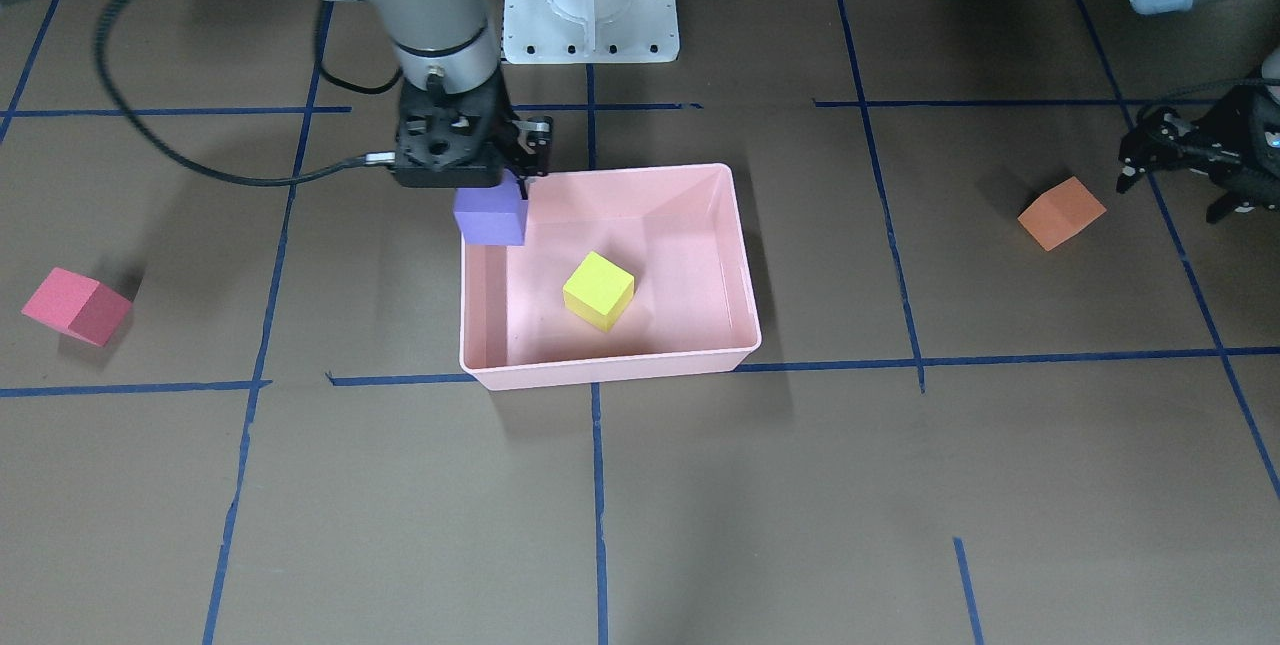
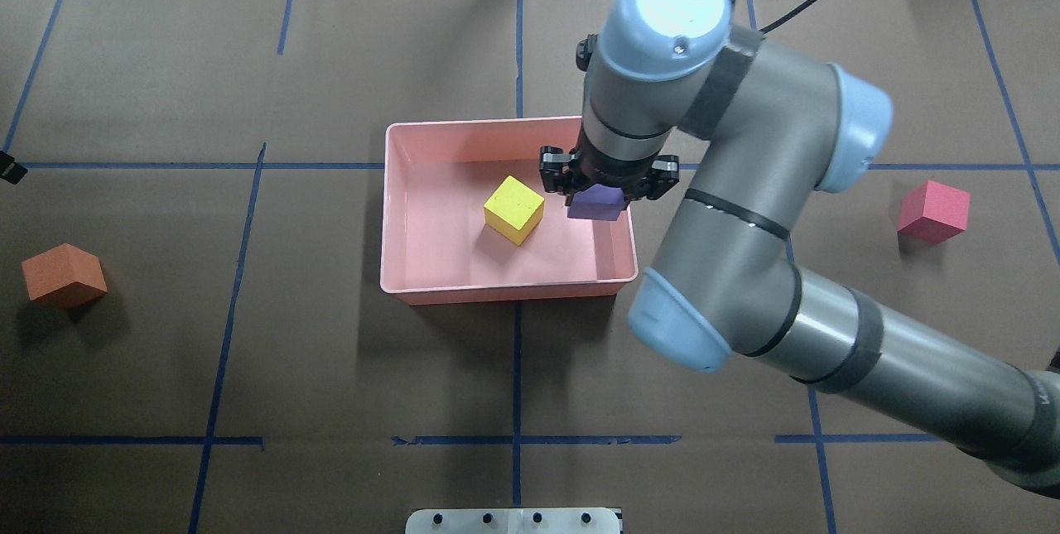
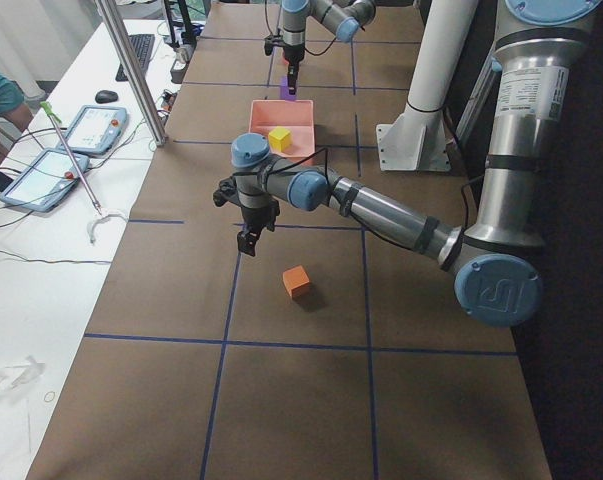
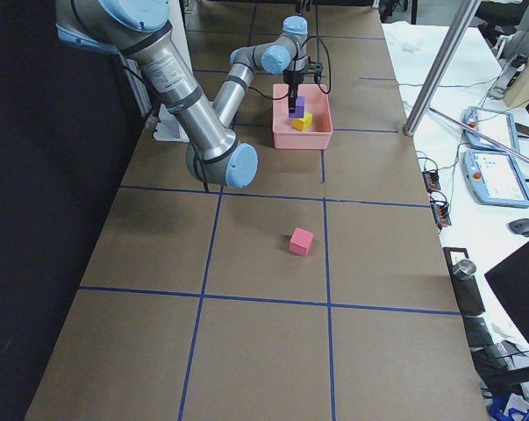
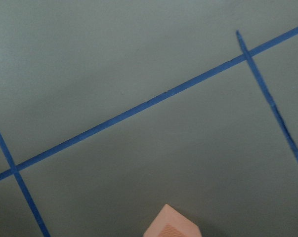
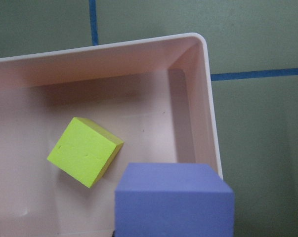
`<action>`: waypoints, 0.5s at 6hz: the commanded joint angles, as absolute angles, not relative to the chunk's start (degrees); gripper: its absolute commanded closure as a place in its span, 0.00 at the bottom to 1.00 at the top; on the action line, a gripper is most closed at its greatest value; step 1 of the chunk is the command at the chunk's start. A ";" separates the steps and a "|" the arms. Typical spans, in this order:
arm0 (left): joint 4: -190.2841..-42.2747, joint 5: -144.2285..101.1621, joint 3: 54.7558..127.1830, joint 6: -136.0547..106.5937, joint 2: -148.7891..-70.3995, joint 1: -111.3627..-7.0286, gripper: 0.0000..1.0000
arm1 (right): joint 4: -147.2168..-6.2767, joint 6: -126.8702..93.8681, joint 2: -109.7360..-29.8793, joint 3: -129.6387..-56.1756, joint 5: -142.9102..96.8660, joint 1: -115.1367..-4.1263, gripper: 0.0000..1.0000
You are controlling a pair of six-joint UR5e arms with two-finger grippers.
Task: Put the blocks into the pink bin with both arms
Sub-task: 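Carry the purple cube with the right gripper into the pink bin and release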
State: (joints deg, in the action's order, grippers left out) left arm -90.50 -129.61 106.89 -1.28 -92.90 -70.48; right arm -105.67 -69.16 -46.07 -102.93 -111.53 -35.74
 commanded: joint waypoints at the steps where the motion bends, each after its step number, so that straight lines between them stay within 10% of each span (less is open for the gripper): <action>1: -97.86 -129.99 105.20 -0.70 -87.23 -70.84 0.00 | -105.64 -71.81 -45.00 -102.82 -109.77 -34.45 0.00; 3: -106.94 -129.82 105.03 -1.14 -82.72 -70.67 0.00 | -106.17 -63.34 -49.80 -108.60 -110.39 -35.85 0.00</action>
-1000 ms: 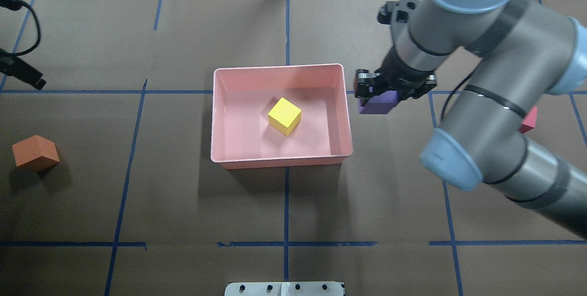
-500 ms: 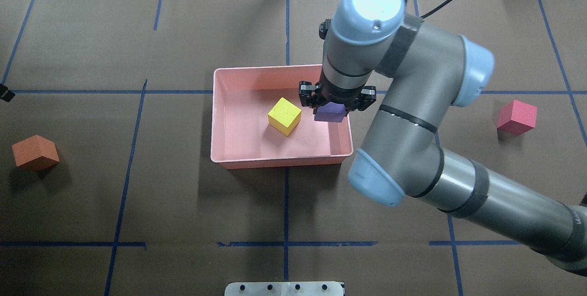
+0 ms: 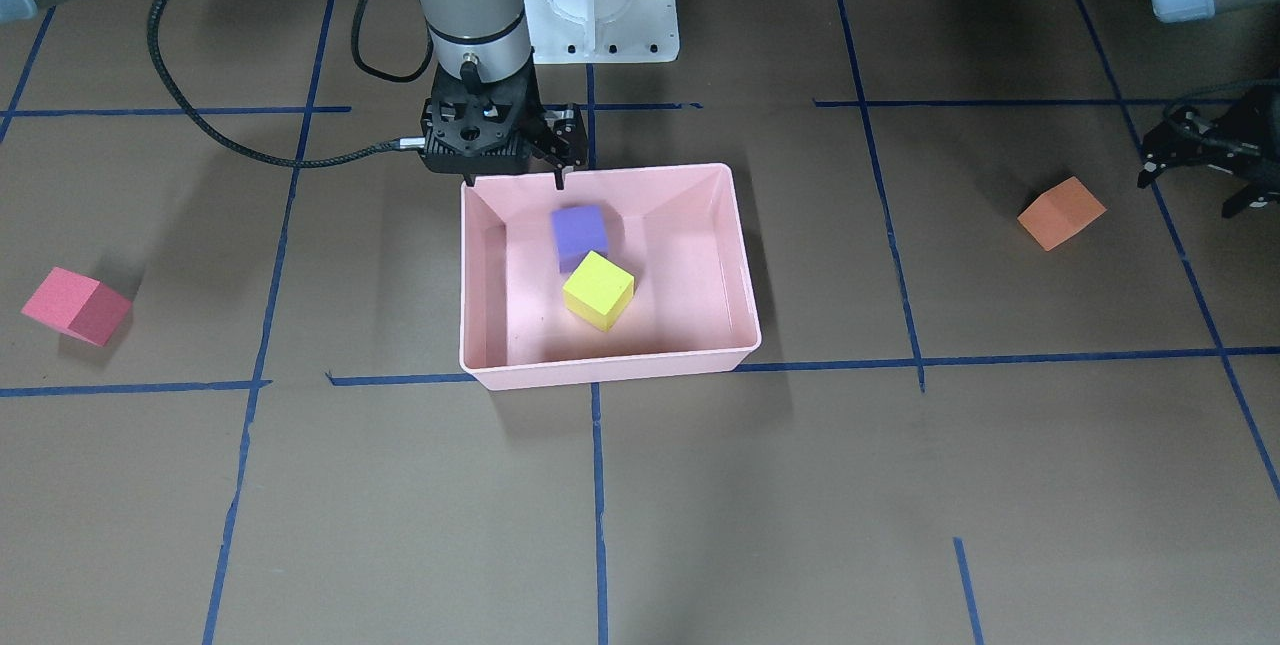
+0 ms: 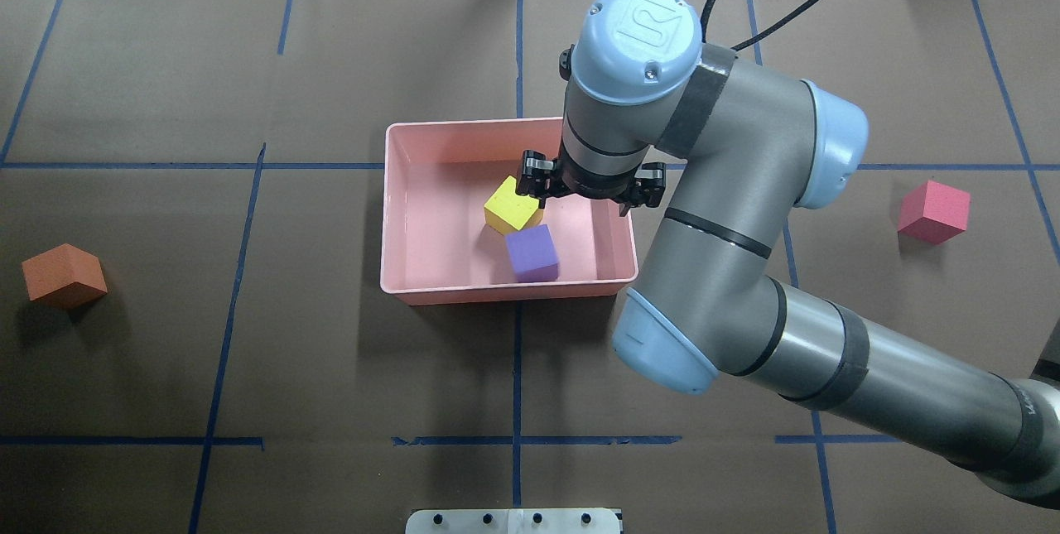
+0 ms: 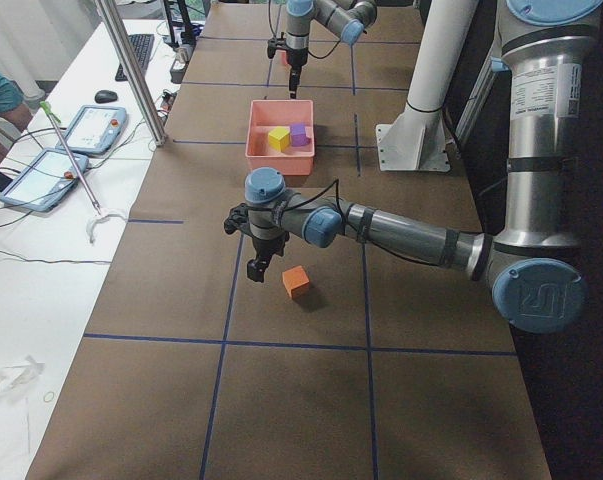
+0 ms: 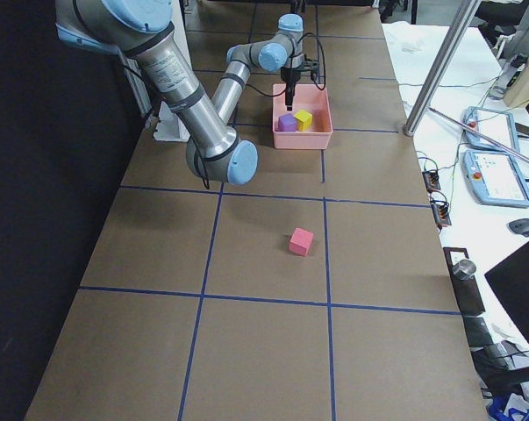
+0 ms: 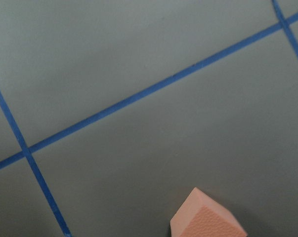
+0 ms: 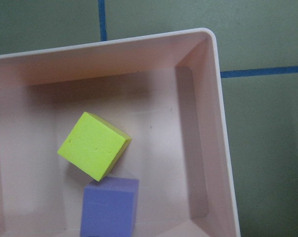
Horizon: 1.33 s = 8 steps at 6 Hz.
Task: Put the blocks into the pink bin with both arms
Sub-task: 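Carry the purple cube with the right gripper into the pink bin and release, then grasp the orange cube with the left gripper while the right gripper withdraws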
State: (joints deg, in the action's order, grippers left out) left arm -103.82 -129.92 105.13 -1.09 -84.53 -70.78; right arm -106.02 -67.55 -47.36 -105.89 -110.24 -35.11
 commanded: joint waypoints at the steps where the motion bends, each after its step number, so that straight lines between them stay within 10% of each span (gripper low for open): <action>1: -107.40 -130.08 105.12 -7.15 -80.79 -70.66 0.00 | -106.17 -61.98 -50.79 -110.11 -110.83 -37.43 0.00; 8: -124.35 -127.36 99.69 -66.71 -80.24 -58.63 0.00 | -106.08 -44.65 -57.56 -112.41 -121.29 -52.64 0.00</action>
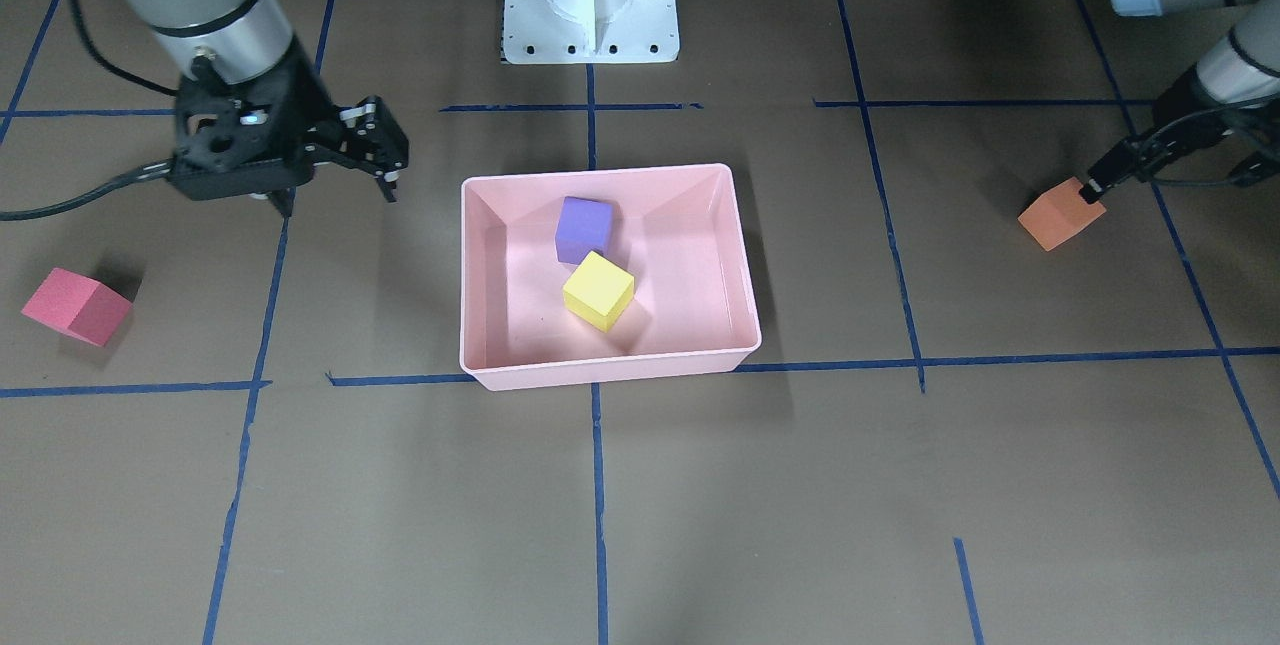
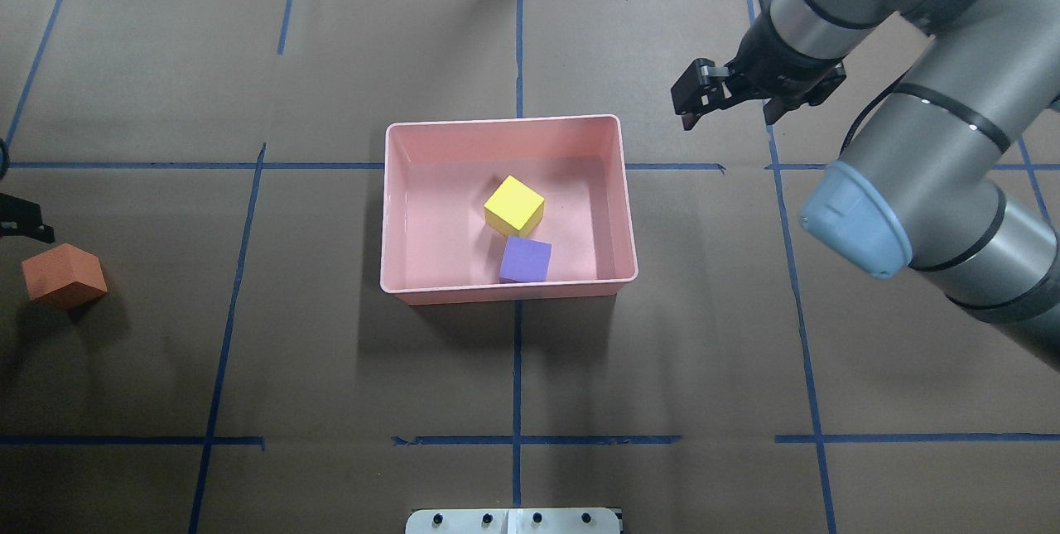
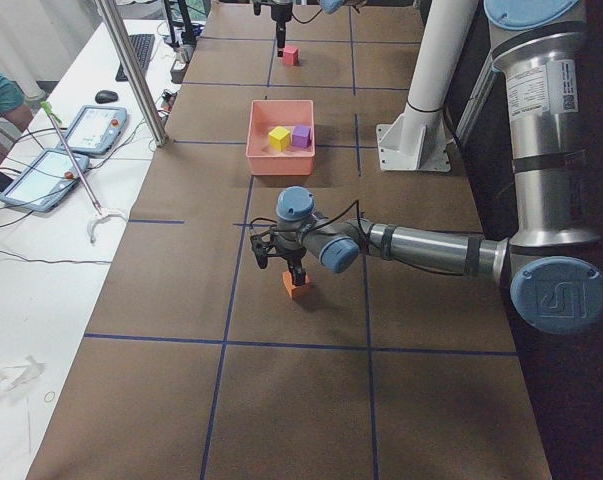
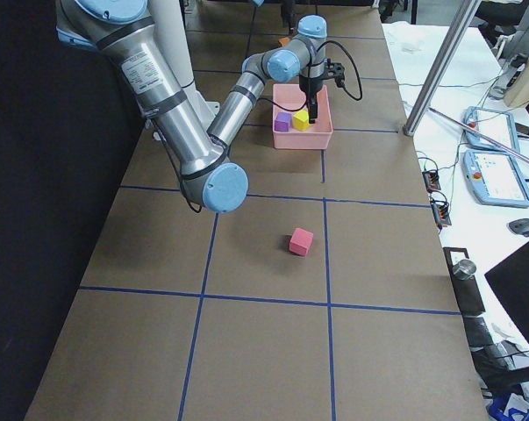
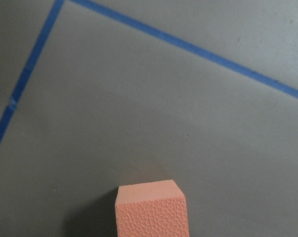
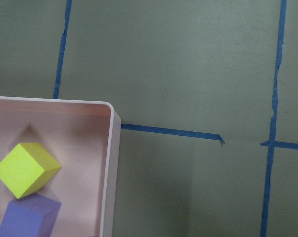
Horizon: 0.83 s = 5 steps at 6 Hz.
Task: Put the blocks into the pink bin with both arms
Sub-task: 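Grasp the orange cube with the left gripper while the right gripper withdraws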
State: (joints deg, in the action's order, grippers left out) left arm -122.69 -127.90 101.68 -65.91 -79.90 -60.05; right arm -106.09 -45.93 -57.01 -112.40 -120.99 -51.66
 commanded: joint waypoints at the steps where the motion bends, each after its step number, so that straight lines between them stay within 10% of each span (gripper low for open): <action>1: -124.37 -127.35 98.36 -66.71 -81.03 -57.40 0.00 | -106.08 -44.65 -57.74 -112.59 -121.29 -52.82 0.00; 5: -125.33 -127.35 93.08 -66.88 -84.19 -55.03 0.03 | -106.17 -44.65 -60.20 -115.14 -121.29 -53.00 0.00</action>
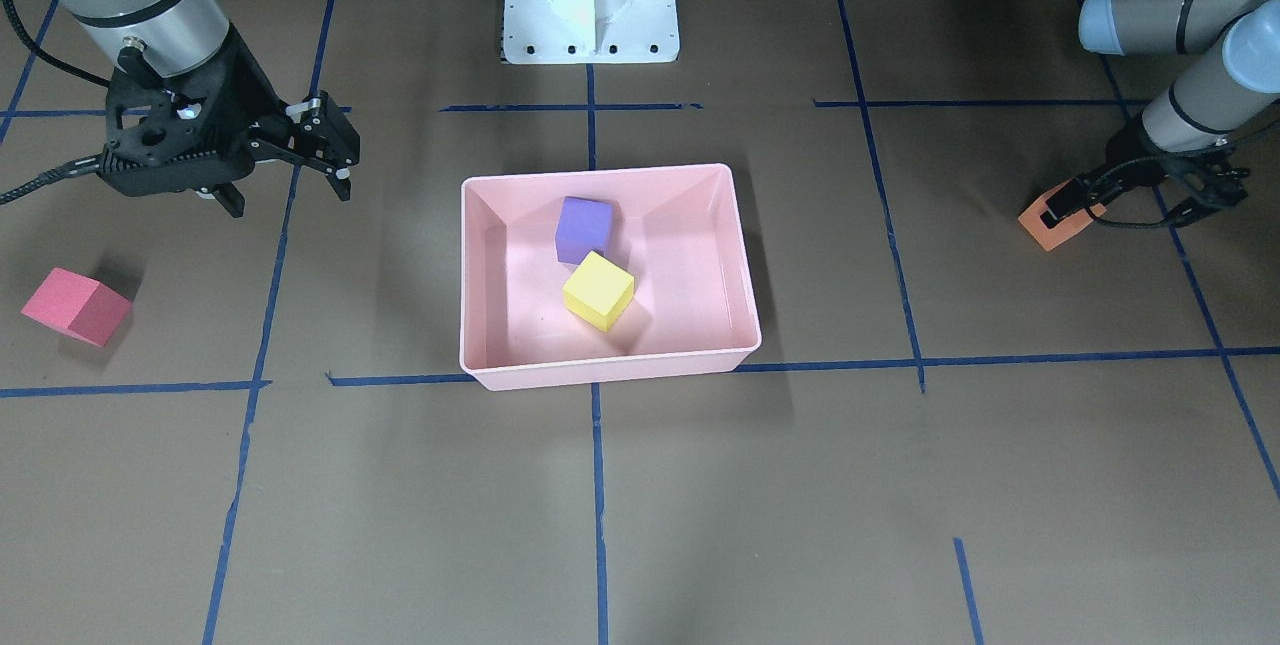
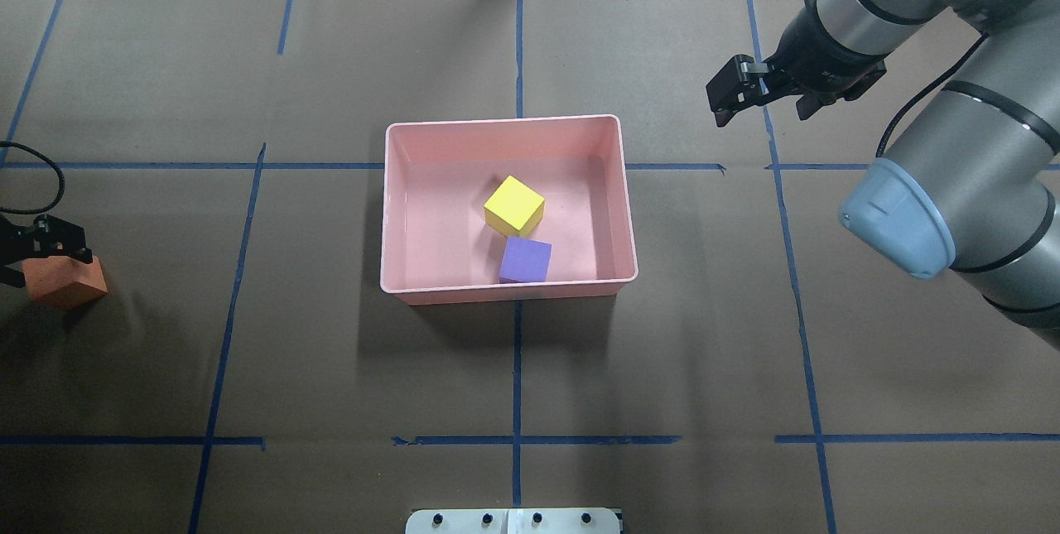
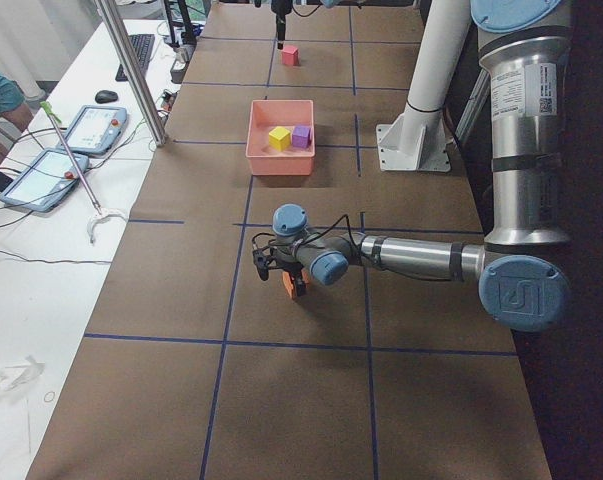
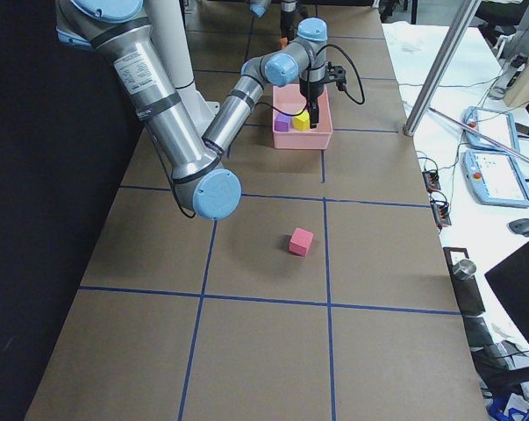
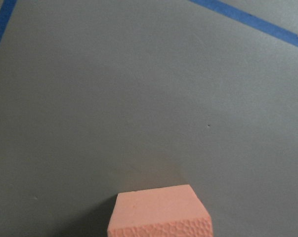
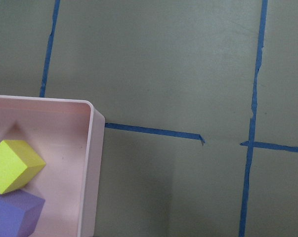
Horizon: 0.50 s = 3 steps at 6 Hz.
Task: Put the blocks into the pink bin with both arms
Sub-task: 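Grasp the orange cube with the left gripper while the right gripper withdraws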
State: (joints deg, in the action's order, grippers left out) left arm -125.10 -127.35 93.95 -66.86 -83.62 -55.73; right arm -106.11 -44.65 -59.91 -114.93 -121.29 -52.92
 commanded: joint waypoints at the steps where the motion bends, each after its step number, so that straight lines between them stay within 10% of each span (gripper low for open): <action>1: -125.33 -127.35 93.08 -66.71 -84.20 -54.32 0.51 | -106.08 -44.65 -60.73 -115.48 -121.20 -53.00 0.00; 3: -126.64 -128.40 94.56 -66.45 -84.20 -54.05 0.89 | -106.17 -44.65 -60.73 -115.84 -121.20 -53.09 0.00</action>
